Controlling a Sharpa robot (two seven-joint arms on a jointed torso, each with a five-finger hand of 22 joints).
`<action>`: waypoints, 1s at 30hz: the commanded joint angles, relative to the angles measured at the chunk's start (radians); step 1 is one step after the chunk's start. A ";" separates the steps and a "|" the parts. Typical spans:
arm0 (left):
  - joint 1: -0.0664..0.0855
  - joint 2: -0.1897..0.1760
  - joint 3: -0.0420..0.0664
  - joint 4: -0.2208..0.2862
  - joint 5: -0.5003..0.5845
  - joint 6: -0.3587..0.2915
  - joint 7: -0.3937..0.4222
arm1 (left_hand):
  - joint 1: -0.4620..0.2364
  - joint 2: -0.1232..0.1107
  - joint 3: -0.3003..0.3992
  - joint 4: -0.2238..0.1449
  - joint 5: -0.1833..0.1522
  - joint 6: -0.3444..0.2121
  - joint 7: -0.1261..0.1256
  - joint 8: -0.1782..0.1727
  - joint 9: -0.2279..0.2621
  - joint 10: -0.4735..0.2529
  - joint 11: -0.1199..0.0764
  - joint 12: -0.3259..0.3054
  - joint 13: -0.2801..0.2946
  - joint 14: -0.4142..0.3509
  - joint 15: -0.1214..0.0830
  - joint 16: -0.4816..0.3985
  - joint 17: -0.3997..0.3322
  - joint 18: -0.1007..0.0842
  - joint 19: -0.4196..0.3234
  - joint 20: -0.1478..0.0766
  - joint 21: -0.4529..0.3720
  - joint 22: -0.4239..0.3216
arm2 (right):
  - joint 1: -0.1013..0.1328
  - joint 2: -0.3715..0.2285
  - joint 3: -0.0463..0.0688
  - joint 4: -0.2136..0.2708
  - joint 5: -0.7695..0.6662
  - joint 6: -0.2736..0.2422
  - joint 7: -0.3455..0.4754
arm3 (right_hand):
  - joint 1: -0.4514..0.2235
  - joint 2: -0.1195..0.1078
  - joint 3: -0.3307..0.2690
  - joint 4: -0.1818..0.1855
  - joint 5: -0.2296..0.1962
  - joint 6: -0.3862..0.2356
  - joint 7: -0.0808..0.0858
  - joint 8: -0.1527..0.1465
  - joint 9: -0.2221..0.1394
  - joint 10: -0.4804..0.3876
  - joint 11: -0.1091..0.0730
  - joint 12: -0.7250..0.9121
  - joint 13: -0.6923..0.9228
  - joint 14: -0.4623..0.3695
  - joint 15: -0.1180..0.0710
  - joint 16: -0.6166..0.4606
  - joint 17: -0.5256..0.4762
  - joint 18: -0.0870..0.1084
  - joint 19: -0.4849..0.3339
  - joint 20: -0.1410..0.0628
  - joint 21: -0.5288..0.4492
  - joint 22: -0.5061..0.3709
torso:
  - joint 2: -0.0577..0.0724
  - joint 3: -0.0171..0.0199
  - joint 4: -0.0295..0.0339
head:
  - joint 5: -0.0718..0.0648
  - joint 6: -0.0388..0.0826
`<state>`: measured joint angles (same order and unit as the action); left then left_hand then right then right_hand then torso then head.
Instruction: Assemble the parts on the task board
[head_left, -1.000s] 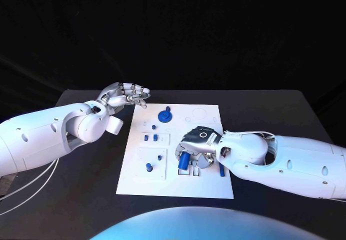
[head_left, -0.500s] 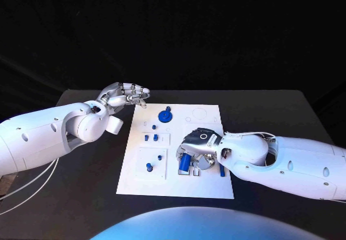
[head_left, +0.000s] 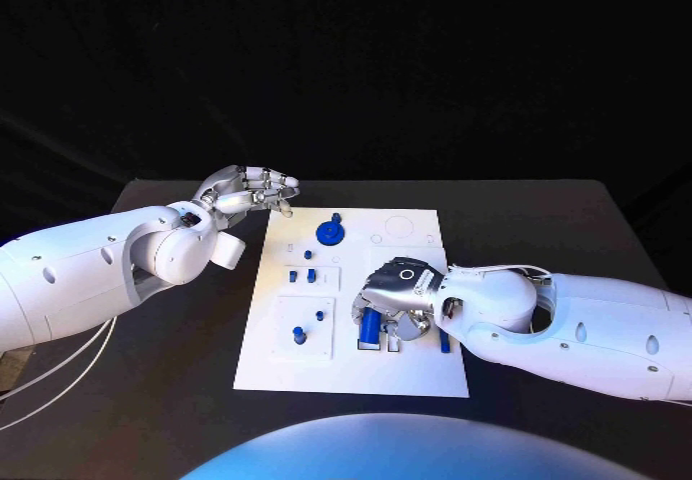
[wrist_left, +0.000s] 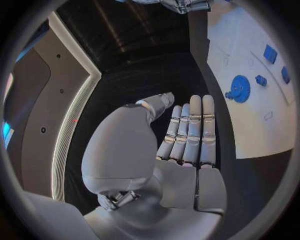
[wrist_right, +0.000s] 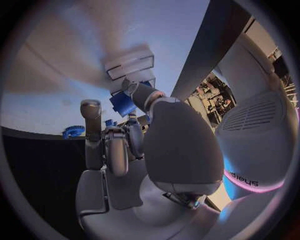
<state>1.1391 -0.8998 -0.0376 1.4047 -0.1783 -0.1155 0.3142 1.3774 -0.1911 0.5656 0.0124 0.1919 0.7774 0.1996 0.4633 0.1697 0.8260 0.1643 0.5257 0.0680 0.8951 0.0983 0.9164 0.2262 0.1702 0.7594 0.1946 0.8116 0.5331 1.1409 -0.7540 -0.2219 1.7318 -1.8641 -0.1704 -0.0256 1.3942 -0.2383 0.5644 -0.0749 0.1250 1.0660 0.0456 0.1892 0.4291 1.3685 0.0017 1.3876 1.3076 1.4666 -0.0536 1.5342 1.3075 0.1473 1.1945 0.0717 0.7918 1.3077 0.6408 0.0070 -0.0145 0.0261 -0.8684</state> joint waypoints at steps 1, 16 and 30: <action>0.001 0.002 0.001 0.001 -0.004 0.016 0.003 | 0.001 0.009 -0.006 0.002 0.000 0.002 0.024 0.003 -0.003 0.005 0.000 0.000 -0.001 0.005 -0.003 -0.007 -0.001 0.011 0.007 -0.003 -0.006 -0.002 | -0.002 -0.002 -0.001 0.002 -0.025 0.013 0.010 | 0.006 0.000 0.003 -0.002 -0.005 0.035 0.028 0.002 0.002 -0.007 -0.001 -0.005 0.040 0.034 0.002 -0.006 0.100 -0.001 -0.005 -0.001 -0.007 0.062 | 0.000 -0.0003 0.0002 | -0.001 0.001; 0.001 0.001 0.001 0.001 -0.005 0.016 0.000 | 0.001 0.009 -0.006 0.002 0.000 0.002 0.024 0.003 -0.003 0.005 0.000 0.000 -0.001 0.005 -0.003 -0.007 -0.001 0.011 0.007 -0.003 -0.006 -0.002 | -0.002 -0.002 -0.001 0.006 -0.025 0.025 0.008 | -0.025 -0.023 -0.009 -0.002 -0.006 -0.014 0.031 -0.030 -0.012 -0.027 -0.002 -0.014 0.024 0.027 0.002 -0.008 0.089 0.002 -0.021 0.001 -0.036 0.060 | -0.001 -0.0012 0.0008 | 0.000 -0.001; 0.001 0.001 0.001 0.001 -0.006 0.016 0.000 | 0.001 0.009 -0.006 0.002 0.000 0.002 0.024 0.003 -0.003 0.005 0.000 0.000 -0.001 0.005 -0.003 -0.007 -0.001 0.011 0.007 -0.003 -0.006 -0.002 | -0.001 -0.004 -0.001 0.012 -0.023 0.023 0.011 | -0.034 -0.034 -0.031 -0.008 0.001 -0.071 0.020 -0.071 -0.023 -0.049 -0.009 -0.021 0.009 0.018 -0.003 -0.011 0.077 0.007 -0.035 0.002 -0.076 0.052 | 0.000 -0.0005 0.0006 | 0.001 -0.002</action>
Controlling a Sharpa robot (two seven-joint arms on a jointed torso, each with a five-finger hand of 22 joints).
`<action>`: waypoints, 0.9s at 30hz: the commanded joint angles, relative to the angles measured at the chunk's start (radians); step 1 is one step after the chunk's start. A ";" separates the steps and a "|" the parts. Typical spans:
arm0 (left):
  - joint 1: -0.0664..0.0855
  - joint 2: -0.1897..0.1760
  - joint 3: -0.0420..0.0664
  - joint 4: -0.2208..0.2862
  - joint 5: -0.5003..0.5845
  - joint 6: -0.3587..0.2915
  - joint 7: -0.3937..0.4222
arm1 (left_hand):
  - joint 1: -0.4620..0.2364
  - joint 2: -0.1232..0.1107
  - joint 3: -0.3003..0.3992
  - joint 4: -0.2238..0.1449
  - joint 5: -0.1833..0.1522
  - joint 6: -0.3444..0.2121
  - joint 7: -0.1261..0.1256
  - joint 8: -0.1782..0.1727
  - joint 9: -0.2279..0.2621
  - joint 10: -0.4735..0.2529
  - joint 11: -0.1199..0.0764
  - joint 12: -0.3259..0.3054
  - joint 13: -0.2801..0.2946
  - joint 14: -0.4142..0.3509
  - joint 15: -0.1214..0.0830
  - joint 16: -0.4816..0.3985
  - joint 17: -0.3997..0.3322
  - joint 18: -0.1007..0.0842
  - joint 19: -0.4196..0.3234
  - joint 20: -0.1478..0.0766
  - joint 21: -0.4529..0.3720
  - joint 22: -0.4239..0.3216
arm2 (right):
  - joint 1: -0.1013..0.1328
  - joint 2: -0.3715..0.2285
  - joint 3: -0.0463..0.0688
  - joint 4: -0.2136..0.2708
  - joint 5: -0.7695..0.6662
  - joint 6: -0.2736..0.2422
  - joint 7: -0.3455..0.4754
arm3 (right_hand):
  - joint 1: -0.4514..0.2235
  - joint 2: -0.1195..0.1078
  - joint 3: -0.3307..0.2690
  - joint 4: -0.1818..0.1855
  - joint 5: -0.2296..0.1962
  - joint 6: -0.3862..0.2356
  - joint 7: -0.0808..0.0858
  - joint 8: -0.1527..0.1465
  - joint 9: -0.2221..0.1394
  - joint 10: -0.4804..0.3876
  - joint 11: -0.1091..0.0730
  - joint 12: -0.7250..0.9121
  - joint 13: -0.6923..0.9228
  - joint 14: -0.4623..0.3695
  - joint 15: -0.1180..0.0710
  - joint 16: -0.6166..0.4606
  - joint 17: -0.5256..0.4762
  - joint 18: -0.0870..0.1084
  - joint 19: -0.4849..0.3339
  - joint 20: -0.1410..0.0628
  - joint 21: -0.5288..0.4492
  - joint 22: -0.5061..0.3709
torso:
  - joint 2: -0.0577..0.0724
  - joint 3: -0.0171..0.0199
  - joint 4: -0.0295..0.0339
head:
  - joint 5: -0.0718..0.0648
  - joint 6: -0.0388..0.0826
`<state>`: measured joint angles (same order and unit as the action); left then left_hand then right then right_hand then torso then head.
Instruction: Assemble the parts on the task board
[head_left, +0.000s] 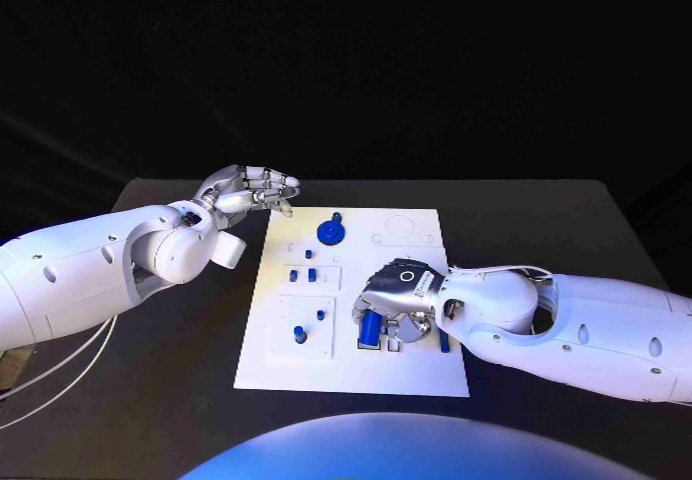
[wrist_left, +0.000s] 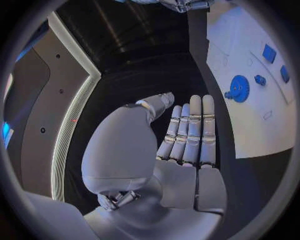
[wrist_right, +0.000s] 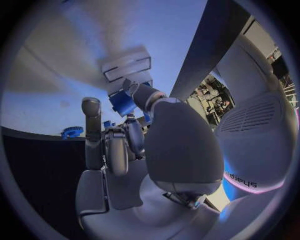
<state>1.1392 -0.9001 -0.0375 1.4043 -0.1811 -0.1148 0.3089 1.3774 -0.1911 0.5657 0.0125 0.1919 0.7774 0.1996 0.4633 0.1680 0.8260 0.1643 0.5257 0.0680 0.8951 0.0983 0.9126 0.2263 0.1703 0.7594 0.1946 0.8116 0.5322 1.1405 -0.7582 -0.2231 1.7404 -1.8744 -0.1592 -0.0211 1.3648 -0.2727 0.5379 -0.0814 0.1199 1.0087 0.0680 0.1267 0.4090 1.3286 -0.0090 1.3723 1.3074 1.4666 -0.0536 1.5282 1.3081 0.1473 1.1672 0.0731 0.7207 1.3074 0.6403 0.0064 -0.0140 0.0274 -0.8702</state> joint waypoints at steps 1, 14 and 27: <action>0.001 0.001 0.001 0.001 -0.004 0.015 0.005 | 0.001 0.009 -0.006 0.002 0.000 0.002 0.024 0.003 -0.001 0.005 0.000 0.000 -0.001 0.005 -0.003 -0.003 -0.001 0.011 0.007 -0.003 -0.006 -0.001 | -0.001 -0.001 0.000 0.004 -0.013 0.011 0.005 | -0.003 0.000 -0.007 -0.005 0.005 -0.034 -0.007 -0.020 -0.007 -0.015 -0.001 -0.008 0.004 0.016 -0.004 -0.006 0.072 0.006 -0.004 -0.001 -0.002 0.054 | 0.000 0.0001 0.0001 | 0.000 0.000; 0.001 0.000 0.001 0.001 -0.006 0.016 0.003 | 0.002 0.009 -0.006 0.001 0.000 0.000 0.025 0.002 -0.003 0.003 0.001 -0.001 -0.001 0.005 -0.002 -0.004 -0.002 0.011 0.007 -0.003 -0.007 -0.001 | 0.000 -0.028 0.000 0.025 -0.014 -0.030 -0.008 | 0.030 0.030 -0.108 -0.017 0.015 -0.142 -0.021 -0.060 -0.024 -0.028 -0.012 -0.003 -0.010 0.002 -0.013 -0.012 0.049 0.003 0.013 0.005 -0.001 0.061 | 0.000 -0.0001 -0.0001 | 0.001 0.003; 0.001 -0.002 0.001 0.002 -0.008 0.017 0.003 | 0.007 0.011 -0.003 -0.003 0.000 0.000 0.025 0.003 -0.004 0.004 0.000 -0.001 -0.001 0.004 -0.003 -0.006 -0.002 0.012 0.007 -0.003 -0.007 -0.001 | 0.002 -0.108 0.001 0.081 0.047 -0.144 -0.031 | 0.044 0.040 -0.123 -0.004 0.044 -0.155 0.038 -0.054 -0.025 0.037 0.032 0.033 0.026 0.037 0.022 0.002 0.097 -0.013 0.082 0.004 0.095 0.085 | 0.000 -0.0005 -0.0002 | 0.001 0.005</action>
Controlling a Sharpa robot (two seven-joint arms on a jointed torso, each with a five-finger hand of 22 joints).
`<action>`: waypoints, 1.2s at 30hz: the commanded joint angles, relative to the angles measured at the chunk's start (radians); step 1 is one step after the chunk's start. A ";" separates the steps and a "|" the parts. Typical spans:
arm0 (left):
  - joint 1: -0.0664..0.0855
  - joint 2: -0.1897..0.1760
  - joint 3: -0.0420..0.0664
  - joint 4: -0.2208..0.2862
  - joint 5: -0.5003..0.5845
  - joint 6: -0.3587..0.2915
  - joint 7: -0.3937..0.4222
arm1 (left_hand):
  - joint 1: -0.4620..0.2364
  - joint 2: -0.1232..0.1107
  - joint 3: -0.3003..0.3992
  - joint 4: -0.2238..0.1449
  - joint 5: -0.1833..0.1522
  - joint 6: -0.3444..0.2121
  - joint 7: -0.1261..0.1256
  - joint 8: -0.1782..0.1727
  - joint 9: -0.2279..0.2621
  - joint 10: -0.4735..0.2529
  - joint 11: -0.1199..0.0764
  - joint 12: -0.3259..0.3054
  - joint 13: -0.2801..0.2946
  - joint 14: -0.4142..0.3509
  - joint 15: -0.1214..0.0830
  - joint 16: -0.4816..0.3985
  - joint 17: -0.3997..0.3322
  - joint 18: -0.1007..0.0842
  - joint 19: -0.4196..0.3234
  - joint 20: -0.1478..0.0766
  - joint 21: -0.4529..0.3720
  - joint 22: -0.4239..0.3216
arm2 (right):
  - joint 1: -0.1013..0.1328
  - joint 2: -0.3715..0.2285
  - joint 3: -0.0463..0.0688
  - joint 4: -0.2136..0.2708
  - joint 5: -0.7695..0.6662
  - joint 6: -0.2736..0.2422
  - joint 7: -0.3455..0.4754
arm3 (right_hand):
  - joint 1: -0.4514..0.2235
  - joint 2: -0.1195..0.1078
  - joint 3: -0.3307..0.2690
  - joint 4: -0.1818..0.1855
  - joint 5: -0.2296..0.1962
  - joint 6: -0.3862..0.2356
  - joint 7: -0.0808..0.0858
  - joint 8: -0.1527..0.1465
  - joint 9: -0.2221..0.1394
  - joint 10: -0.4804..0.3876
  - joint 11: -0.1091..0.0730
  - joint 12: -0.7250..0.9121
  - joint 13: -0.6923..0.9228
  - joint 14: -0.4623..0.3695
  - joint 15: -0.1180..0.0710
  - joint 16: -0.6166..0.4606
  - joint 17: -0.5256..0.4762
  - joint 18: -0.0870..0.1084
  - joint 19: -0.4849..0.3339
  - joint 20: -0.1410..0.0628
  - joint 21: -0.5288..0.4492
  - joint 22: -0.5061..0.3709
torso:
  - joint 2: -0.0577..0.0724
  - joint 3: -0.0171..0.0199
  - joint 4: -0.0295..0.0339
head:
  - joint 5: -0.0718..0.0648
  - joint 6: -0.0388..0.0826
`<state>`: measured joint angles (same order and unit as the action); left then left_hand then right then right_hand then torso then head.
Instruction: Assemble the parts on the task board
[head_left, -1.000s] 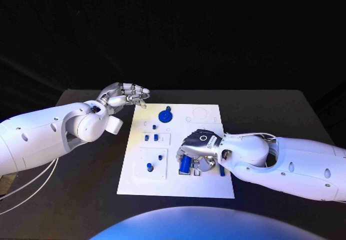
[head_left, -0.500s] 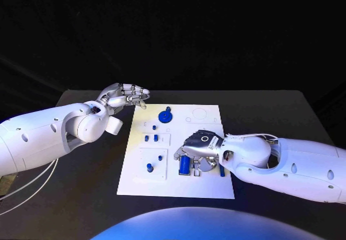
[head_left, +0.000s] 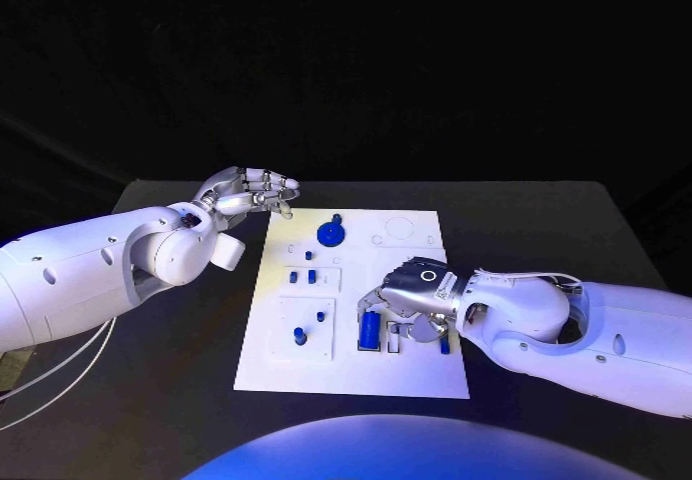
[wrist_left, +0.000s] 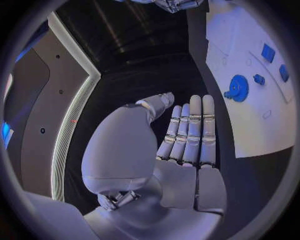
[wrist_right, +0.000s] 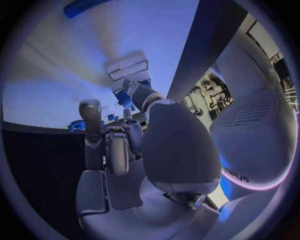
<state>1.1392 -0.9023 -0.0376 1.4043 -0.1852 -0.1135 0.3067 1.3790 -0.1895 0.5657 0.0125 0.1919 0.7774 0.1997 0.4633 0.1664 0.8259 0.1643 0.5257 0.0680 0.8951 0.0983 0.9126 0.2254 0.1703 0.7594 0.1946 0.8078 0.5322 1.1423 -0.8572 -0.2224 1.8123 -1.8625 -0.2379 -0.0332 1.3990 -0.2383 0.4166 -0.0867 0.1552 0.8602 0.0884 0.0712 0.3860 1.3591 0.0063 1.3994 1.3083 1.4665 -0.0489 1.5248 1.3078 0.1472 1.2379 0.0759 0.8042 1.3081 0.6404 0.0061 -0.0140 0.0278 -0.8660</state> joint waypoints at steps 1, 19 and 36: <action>0.001 0.001 0.001 0.002 -0.004 0.016 0.005 | 0.010 0.012 -0.001 -0.005 0.001 0.000 0.025 0.003 -0.002 0.004 0.000 -0.001 -0.001 0.004 -0.004 -0.007 -0.002 0.012 0.007 -0.004 -0.003 0.000 | 0.000 -0.015 0.000 0.013 0.043 -0.072 -0.021 | 0.015 0.006 0.001 0.001 0.009 -0.009 0.023 0.001 -0.003 0.007 0.026 0.005 0.024 0.038 0.025 0.005 0.099 -0.014 0.014 0.003 0.013 0.085 | 0.000 0.0000 -0.0004 | 0.000 0.002; 0.001 0.000 0.001 0.002 -0.006 0.017 0.002 | 0.015 0.014 0.002 -0.009 0.001 0.001 0.025 0.004 -0.003 0.005 0.000 -0.001 -0.001 0.004 -0.004 -0.009 -0.002 0.012 0.007 -0.005 0.000 0.001 | 0.000 -0.041 0.001 0.016 0.097 -0.045 -0.038 | 0.015 0.003 0.046 0.006 0.021 0.029 0.053 0.023 -0.002 0.017 0.059 0.011 0.027 0.043 0.054 0.007 0.106 -0.018 0.028 0.021 0.033 0.091 | 0.000 -0.0004 0.0003 | 0.000 0.002; 0.001 0.000 0.001 0.002 -0.009 0.019 0.000 | 0.016 0.015 0.002 -0.010 0.000 0.001 0.025 0.004 -0.004 0.005 0.000 -0.001 -0.001 0.004 -0.004 -0.010 -0.003 0.011 0.007 -0.005 0.001 0.003 | -0.010 -0.017 0.000 0.010 0.105 0.002 -0.020 | -0.009 -0.010 0.107 0.008 0.023 0.093 0.039 0.055 -0.003 0.021 0.049 0.017 0.029 0.044 0.048 0.008 0.107 -0.016 0.026 0.021 0.033 0.091 | 0.000 0.0001 0.0001 | 0.001 -0.002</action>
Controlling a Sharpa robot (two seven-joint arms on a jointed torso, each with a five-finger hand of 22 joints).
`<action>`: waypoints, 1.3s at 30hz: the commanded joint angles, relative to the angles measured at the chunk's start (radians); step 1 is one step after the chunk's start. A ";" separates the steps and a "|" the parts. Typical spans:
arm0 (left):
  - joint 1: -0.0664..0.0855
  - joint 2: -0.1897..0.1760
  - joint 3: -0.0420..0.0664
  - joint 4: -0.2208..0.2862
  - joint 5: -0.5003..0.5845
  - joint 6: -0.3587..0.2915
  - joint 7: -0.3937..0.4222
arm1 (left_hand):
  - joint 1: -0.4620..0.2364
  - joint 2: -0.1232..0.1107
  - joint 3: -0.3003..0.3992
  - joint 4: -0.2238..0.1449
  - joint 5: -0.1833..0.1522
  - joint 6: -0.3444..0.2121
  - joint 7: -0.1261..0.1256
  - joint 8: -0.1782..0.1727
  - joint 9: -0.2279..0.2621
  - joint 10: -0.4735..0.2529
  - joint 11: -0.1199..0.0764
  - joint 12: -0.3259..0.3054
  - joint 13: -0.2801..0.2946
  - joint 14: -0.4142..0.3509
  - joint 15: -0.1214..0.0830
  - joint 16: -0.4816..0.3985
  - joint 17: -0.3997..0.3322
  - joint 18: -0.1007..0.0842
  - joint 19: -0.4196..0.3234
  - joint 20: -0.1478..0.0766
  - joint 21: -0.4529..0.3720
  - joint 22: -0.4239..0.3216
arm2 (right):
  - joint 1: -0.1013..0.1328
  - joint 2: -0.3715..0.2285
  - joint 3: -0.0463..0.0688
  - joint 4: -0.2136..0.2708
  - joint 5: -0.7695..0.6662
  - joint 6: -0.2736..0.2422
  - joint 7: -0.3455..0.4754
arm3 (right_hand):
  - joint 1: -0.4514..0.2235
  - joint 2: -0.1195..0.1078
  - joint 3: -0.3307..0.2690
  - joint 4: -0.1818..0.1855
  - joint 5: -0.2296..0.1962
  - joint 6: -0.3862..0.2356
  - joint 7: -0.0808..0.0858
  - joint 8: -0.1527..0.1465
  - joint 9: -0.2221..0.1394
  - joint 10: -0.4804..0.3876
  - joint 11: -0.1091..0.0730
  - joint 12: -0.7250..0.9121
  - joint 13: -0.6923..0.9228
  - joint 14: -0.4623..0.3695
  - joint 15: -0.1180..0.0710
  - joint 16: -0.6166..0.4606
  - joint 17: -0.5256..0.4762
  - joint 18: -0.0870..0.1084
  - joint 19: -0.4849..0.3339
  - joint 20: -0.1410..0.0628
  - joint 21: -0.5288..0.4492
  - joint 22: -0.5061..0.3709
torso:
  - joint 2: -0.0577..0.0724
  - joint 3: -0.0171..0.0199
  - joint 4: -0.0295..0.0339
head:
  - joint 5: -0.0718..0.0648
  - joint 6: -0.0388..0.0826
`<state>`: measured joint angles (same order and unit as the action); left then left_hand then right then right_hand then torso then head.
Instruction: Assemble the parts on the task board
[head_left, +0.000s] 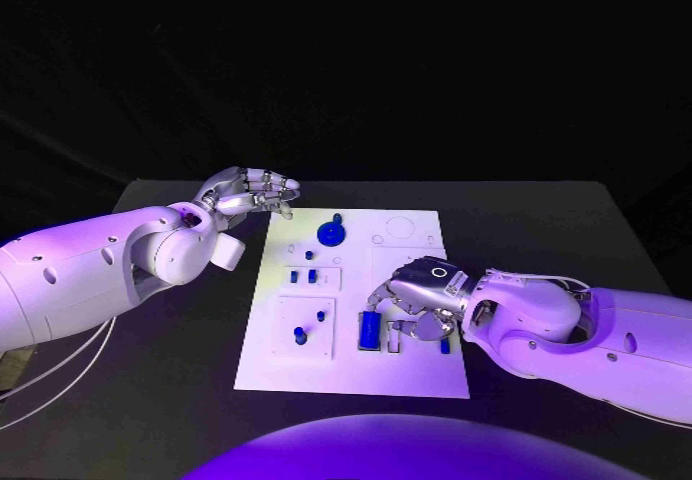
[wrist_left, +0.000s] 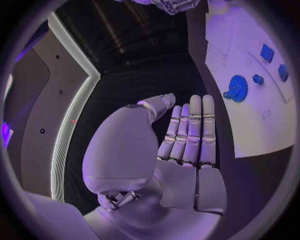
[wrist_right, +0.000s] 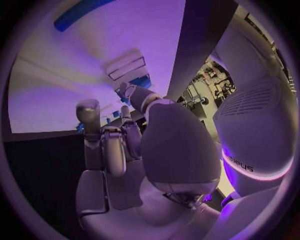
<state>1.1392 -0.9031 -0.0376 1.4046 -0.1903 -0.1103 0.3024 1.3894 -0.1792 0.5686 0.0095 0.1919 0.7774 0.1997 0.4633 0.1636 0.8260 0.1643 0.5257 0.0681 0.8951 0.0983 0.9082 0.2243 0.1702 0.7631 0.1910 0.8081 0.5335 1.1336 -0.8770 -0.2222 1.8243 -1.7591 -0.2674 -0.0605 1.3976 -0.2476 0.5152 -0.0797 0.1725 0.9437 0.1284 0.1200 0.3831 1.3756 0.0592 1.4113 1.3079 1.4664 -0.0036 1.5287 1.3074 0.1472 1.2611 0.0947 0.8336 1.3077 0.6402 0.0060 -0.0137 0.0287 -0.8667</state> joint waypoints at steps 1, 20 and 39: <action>0.001 0.001 0.001 0.002 -0.004 0.016 0.004 | 0.006 0.004 -0.001 -0.007 0.000 0.001 0.025 0.004 -0.001 0.005 0.000 -0.001 -0.001 0.004 -0.004 -0.005 -0.002 0.011 0.003 -0.002 0.001 0.001 | -0.002 0.004 0.000 -0.002 0.002 0.033 0.008 | -0.008 -0.001 0.008 0.001 0.006 0.009 -0.001 0.006 0.000 0.005 -0.003 0.005 0.029 0.044 0.003 0.004 0.108 -0.016 0.003 0.003 0.004 0.091 | 0.000 0.0002 -0.0002 | 0.001 -0.001; 0.001 0.001 0.001 -0.001 -0.005 0.014 0.003 | 0.008 0.004 -0.001 -0.009 -0.001 0.002 0.025 0.005 -0.002 0.006 0.000 -0.002 -0.001 0.004 -0.004 -0.006 -0.002 0.011 0.002 -0.002 0.003 0.003 | -0.009 0.036 0.000 -0.030 0.003 0.031 0.004 | -0.003 -0.006 0.052 -0.012 0.009 -0.011 -0.009 -0.010 -0.015 0.001 -0.012 0.003 0.024 0.044 -0.006 0.004 0.108 -0.015 0.003 -0.006 0.008 0.092 | 0.000 0.0001 0.0001 | 0.001 -0.001; 0.001 -0.002 0.001 -0.001 -0.006 0.013 0.002 | 0.008 0.004 -0.001 -0.009 -0.001 0.002 0.025 0.005 -0.002 0.006 0.000 -0.002 -0.001 0.004 -0.004 -0.006 -0.002 0.011 0.002 -0.002 0.003 0.003 | -0.010 -0.004 0.001 -0.009 -0.009 -0.130 -0.017 | 0.010 -0.010 0.065 -0.032 0.007 -0.055 0.016 -0.038 -0.035 0.007 0.008 0.007 0.026 0.048 0.008 0.006 0.116 -0.020 0.011 0.000 0.042 0.097 | 0.000 0.0005 -0.0010 | -0.001 0.000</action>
<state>1.1392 -0.9061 -0.0376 1.4023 -0.1937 -0.1100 0.2989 1.3894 -0.1792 0.5686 0.0038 0.1919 0.7774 0.1996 0.4633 0.1626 0.8260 0.1643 0.5257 0.0681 0.8951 0.0983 0.9083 0.2236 0.1702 0.7631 0.1910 0.8082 0.5357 1.1242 -0.8799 -0.2215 1.8122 -1.7565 -0.3434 -0.0681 1.4002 -0.2581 0.5785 -0.1075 0.1822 0.8848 0.1469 0.0803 0.3471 1.3810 0.0610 1.4164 1.3075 1.4664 -0.0037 1.5286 1.3081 0.1473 1.2686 0.0949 0.8731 1.3073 0.6405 0.0065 -0.0143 0.0290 -0.8669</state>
